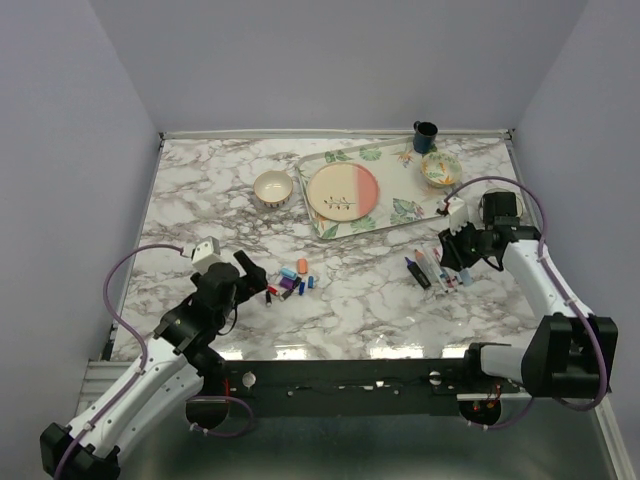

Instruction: Open the pen caps

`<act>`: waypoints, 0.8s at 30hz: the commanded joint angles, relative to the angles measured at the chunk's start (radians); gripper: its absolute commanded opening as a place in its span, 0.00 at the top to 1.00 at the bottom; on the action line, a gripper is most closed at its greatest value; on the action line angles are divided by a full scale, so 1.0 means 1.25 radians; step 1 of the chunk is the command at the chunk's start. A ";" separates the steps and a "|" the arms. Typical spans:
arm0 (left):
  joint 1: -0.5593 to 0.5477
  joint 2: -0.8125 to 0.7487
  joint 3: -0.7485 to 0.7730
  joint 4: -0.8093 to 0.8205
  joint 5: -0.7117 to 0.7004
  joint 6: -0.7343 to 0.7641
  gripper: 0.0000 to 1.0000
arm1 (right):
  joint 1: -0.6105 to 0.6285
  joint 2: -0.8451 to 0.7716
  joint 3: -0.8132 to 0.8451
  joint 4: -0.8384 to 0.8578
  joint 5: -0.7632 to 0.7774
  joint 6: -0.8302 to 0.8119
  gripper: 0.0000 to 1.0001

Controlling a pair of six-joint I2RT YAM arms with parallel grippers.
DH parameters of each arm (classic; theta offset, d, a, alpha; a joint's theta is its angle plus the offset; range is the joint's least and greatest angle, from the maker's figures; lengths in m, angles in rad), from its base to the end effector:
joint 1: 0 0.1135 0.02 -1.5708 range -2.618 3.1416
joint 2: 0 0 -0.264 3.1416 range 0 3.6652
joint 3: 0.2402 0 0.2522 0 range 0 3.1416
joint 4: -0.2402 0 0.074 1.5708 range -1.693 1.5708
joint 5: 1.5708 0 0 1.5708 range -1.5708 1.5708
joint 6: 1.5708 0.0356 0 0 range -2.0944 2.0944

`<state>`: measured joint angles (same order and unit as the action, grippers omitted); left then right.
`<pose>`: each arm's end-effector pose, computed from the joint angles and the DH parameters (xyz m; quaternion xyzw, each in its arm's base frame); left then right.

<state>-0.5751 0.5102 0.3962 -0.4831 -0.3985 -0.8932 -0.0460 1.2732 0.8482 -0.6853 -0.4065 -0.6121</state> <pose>0.1150 -0.0581 0.2141 -0.2286 0.8407 -0.1774 0.4577 0.2383 0.0031 0.2240 -0.3105 0.9028 0.1138 0.2750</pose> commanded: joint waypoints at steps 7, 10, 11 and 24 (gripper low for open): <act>0.005 0.021 0.027 -0.109 -0.165 -0.084 0.01 | -0.004 -0.130 0.011 -0.021 -0.115 -0.054 0.55; 0.005 0.037 0.043 -0.142 -0.211 -0.109 0.01 | -0.004 -0.139 0.014 -0.032 -0.125 -0.060 0.55; 0.005 0.052 0.046 -0.147 -0.224 -0.109 0.01 | -0.004 -0.141 0.014 -0.035 -0.129 -0.064 0.55; 0.097 0.224 0.179 -0.221 -0.193 -0.084 0.01 | -0.004 -0.156 0.034 -0.085 -0.201 -0.085 0.52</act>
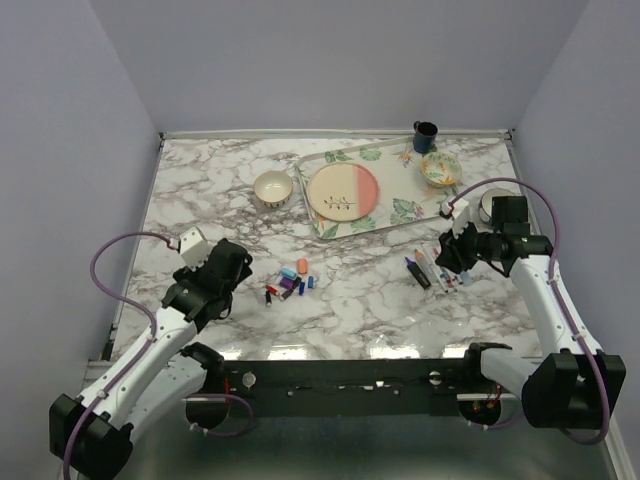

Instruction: Open the pen caps

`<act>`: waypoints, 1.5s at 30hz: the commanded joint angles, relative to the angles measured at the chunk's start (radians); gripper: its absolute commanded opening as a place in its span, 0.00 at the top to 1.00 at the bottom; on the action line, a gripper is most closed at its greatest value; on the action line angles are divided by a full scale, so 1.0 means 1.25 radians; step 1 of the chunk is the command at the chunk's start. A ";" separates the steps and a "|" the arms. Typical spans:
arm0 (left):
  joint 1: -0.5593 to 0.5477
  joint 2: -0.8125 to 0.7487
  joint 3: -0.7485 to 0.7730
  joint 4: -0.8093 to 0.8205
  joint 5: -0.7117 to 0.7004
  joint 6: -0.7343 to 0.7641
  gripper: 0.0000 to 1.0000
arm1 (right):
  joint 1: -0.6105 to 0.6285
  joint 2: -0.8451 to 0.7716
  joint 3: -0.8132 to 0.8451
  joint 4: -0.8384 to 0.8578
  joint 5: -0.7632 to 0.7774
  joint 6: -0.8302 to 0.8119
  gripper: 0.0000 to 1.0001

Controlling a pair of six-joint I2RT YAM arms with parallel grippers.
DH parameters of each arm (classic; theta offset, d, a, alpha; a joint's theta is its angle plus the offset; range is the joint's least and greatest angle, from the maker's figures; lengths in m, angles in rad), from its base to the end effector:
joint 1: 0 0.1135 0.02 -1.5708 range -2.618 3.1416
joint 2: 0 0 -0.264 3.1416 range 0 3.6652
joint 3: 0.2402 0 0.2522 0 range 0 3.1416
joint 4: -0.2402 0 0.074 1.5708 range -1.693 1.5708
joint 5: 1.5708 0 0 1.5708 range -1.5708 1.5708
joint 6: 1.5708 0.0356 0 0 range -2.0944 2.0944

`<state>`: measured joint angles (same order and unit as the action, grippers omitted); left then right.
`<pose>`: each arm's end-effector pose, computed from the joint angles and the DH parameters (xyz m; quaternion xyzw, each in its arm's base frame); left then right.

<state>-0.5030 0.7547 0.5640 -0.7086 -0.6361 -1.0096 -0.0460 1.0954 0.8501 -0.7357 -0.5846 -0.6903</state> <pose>0.1359 -0.0506 0.2265 -0.3245 0.8424 0.0000 0.4303 0.2097 0.0100 0.2608 -0.3695 0.8426 0.1571 0.3589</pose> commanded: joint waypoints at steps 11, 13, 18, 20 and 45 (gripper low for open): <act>0.306 0.263 0.014 0.140 0.192 0.091 0.25 | -0.002 -0.021 0.041 -0.100 -0.132 -0.063 0.52; 0.342 0.307 0.030 0.173 0.207 0.113 0.38 | -0.002 -0.026 0.040 -0.102 -0.137 -0.065 0.52; 0.390 0.426 0.056 0.195 0.204 0.146 0.38 | -0.002 -0.044 0.034 -0.097 -0.139 -0.065 0.52; 0.418 0.454 0.048 0.206 0.217 0.146 0.38 | -0.002 -0.052 0.033 -0.094 -0.132 -0.063 0.52; 0.360 0.127 -0.039 0.343 0.617 0.162 1.00 | -0.002 -0.183 -0.015 -0.048 -0.261 -0.107 0.52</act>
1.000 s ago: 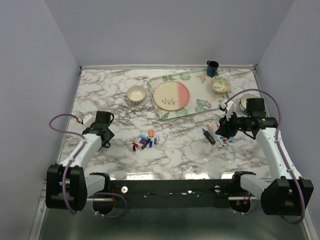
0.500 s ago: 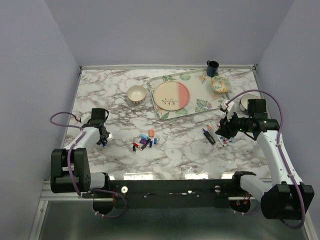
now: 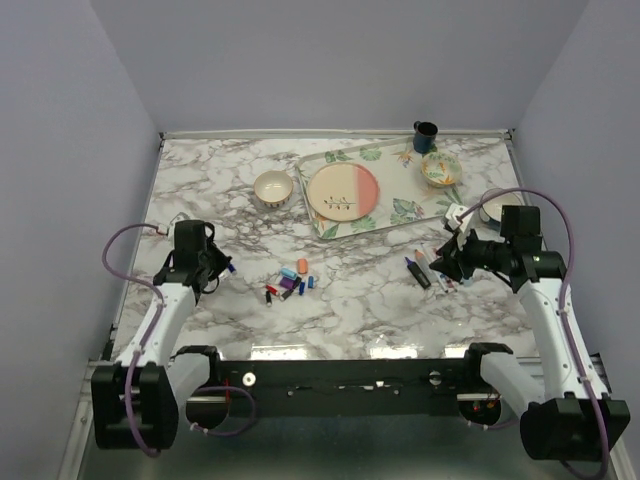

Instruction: Open the pen caps

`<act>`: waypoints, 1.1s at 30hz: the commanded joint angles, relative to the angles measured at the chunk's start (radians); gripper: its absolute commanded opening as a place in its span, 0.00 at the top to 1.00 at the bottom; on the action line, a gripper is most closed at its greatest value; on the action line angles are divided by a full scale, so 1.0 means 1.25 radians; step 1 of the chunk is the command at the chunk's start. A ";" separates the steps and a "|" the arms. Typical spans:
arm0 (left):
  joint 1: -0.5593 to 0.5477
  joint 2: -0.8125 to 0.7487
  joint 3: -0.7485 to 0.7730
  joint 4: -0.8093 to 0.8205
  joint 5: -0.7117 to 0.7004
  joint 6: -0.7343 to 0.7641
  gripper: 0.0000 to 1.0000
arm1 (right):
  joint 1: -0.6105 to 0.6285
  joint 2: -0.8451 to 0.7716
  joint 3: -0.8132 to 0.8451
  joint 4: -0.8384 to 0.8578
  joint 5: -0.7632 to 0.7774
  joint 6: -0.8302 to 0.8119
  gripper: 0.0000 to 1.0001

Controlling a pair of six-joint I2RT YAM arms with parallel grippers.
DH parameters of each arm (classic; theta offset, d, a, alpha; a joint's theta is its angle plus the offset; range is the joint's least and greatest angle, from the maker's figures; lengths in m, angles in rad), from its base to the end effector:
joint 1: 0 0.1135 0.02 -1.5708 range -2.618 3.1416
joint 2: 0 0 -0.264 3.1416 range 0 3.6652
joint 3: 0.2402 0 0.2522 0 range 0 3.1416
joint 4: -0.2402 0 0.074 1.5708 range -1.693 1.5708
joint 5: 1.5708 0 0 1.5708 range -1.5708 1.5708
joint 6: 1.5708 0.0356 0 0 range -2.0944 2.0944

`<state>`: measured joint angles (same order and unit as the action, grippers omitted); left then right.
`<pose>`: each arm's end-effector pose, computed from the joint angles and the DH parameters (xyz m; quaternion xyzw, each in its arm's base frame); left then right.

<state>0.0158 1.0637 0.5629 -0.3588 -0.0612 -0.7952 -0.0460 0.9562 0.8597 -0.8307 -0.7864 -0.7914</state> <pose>0.2069 0.0054 0.1963 -0.3794 0.8568 -0.1057 0.3328 0.1778 0.0170 0.2860 -0.4319 0.7720 0.2133 0.4147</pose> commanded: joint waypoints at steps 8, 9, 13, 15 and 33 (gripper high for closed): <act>-0.289 -0.279 -0.181 0.283 0.336 -0.061 1.00 | -0.002 -0.127 -0.077 0.117 -0.328 0.022 0.09; -0.311 -0.283 -0.188 0.312 0.346 -0.063 1.00 | -0.002 -0.117 -0.078 0.097 -0.379 -0.027 0.01; -0.452 -0.289 -0.216 0.415 0.337 -0.063 1.00 | 0.000 -0.001 -0.053 0.007 -0.580 -0.050 0.00; -0.541 -0.283 -0.228 0.454 0.300 -0.058 1.00 | 0.007 0.046 -0.030 -0.062 -0.597 -0.143 0.00; -0.851 0.084 -0.083 0.794 0.118 0.058 1.00 | 0.102 0.088 -0.110 0.292 -0.458 0.415 0.00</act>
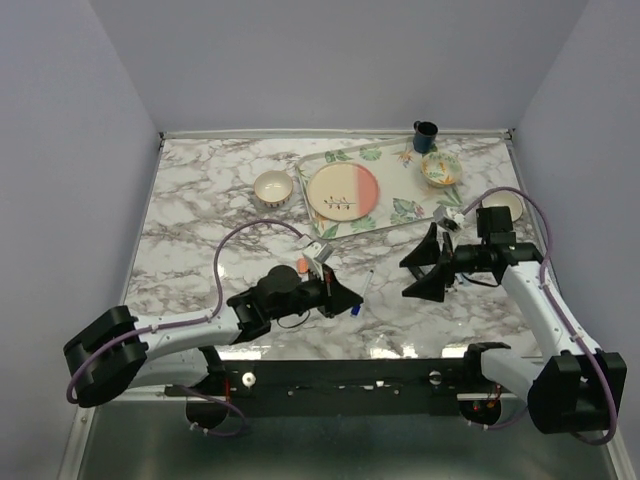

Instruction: Open the pen caps

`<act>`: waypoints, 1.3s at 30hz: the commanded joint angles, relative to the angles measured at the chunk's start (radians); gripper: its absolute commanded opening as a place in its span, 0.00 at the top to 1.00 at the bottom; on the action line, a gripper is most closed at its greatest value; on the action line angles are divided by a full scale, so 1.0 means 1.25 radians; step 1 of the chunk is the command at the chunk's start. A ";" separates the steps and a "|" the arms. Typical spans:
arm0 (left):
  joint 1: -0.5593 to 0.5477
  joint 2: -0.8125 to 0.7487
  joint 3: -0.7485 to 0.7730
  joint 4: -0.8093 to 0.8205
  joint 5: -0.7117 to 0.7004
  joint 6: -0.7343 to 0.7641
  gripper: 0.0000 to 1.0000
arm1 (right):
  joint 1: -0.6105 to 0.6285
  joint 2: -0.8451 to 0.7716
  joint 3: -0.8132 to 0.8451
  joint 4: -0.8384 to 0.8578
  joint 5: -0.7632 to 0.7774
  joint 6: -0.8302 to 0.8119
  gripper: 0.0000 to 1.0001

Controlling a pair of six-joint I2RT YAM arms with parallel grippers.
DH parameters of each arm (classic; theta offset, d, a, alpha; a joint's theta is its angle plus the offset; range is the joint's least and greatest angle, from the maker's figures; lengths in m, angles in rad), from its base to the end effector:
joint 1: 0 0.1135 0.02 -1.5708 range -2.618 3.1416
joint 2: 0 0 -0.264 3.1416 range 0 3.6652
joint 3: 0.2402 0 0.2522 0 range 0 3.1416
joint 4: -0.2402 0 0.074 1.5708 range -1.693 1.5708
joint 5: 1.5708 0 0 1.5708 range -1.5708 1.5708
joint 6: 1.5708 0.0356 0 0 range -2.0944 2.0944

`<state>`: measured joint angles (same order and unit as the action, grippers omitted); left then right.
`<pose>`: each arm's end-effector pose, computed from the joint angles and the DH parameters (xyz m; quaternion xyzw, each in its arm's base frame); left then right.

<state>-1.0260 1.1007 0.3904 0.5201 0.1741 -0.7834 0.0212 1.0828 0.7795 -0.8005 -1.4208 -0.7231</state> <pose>0.1151 -0.2019 0.2140 0.1479 0.7558 -0.5402 0.3393 0.1828 0.0391 0.2600 -0.4087 0.6322 0.5355 0.3828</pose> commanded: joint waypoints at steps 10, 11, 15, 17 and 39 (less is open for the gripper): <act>-0.054 0.193 0.165 0.164 -0.127 0.044 1.00 | 0.075 -0.006 -0.147 0.719 0.141 0.874 0.03; -0.058 0.205 0.181 0.169 -0.127 0.041 1.00 | 0.076 -0.010 -0.161 0.738 0.147 0.890 0.05; -0.069 0.262 0.217 0.177 -0.126 0.029 1.00 | 0.081 -0.023 -0.172 0.766 0.172 0.910 0.22; -0.074 0.273 0.231 0.180 -0.129 0.025 1.00 | 0.082 -0.018 -0.172 0.770 0.167 0.911 0.40; -0.079 0.338 0.231 0.166 -0.063 0.038 0.37 | 0.086 0.001 -0.092 0.607 0.133 0.781 1.00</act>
<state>-1.1198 1.4765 0.6670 0.7094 0.0410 -0.7597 0.1246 1.0847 0.6338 0.0017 -1.2572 0.2859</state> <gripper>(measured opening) 0.655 0.097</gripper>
